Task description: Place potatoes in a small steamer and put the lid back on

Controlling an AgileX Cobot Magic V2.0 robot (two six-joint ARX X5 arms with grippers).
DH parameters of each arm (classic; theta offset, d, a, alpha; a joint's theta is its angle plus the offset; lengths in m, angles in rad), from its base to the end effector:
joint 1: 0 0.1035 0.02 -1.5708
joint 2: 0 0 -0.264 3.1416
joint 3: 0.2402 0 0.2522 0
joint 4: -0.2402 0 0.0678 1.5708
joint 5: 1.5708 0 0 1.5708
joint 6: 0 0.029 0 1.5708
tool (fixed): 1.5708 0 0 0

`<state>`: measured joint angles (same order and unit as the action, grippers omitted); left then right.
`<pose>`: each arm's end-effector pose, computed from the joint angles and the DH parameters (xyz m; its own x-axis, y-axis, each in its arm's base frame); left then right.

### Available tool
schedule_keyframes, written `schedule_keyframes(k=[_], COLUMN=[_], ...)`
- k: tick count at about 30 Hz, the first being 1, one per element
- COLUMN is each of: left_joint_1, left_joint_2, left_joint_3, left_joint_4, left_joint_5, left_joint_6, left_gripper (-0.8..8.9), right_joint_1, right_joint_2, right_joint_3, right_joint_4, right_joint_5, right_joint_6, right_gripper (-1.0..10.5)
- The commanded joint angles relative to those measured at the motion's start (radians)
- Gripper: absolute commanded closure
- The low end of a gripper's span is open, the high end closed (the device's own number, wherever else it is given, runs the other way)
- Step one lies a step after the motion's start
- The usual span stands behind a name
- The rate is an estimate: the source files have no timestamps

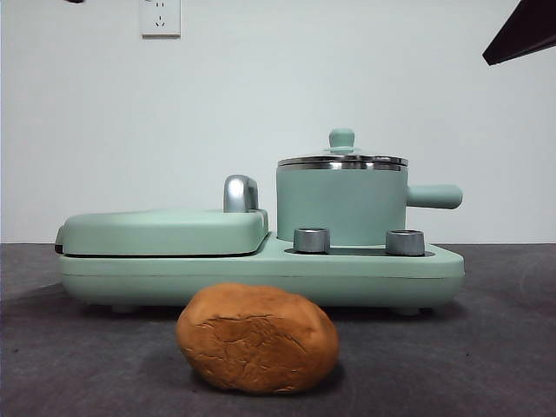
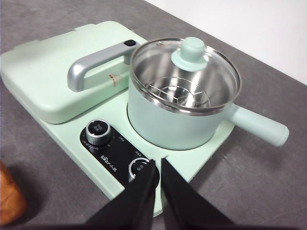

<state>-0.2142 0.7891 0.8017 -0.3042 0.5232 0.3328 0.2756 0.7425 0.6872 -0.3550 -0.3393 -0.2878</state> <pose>0.1603 -0.0497 0.3272 0.7045 -0.6646 -0.2490 0.7078 0.6839 0.1771 0.1520 0.0530 0.2904 0.7415 0.5556 -0.3761 -0.6366 0.7596 -0.1330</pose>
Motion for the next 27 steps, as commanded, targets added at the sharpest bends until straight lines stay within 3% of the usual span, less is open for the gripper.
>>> schedule_keyframes(k=[1, 2, 3, 9, 15, 20, 27], left_joint_1=[-0.033, -0.044, -0.053, -0.107, -0.169, -0.232, -0.304], left_joint_2=[0.016, 0.018, 0.019, 0.034, 0.108, 0.237, 0.467], left_joint_3=[0.024, 0.024, 0.024, 0.024, 0.024, 0.030, 0.166], left_joint_4=[0.014, 0.014, 0.014, 0.082, 0.293, 0.451, 0.462], left_joint_5=[0.005, 0.005, 0.005, -0.013, -0.061, -0.110, -0.139], left_joint_6=[0.045, 0.045, 0.045, -0.009, -0.126, -0.171, -0.169], left_gripper=[5.19, 4.48, 4.39, 4.90, 5.06, 5.06, 5.06], right_joint_1=[0.006, 0.006, 0.006, 0.018, 0.031, 0.031, 0.031], right_joint_2=[0.007, 0.007, 0.007, 0.006, 0.005, 0.005, 0.005], right_joint_3=[0.016, 0.016, 0.016, 0.016, 0.016, 0.016, 0.016], right_joint_4=[0.013, 0.014, 0.018, 0.026, 0.025, 0.025, 0.026], right_joint_5=[-0.001, 0.000, 0.000, 0.002, 0.034, 0.044, 0.052], right_joint_6=[-0.012, -0.012, -0.012, -0.012, -0.010, -0.008, -0.008], right_gripper=[8.3, 7.7, 7.4, 7.2, 7.0, 7.0, 7.0])
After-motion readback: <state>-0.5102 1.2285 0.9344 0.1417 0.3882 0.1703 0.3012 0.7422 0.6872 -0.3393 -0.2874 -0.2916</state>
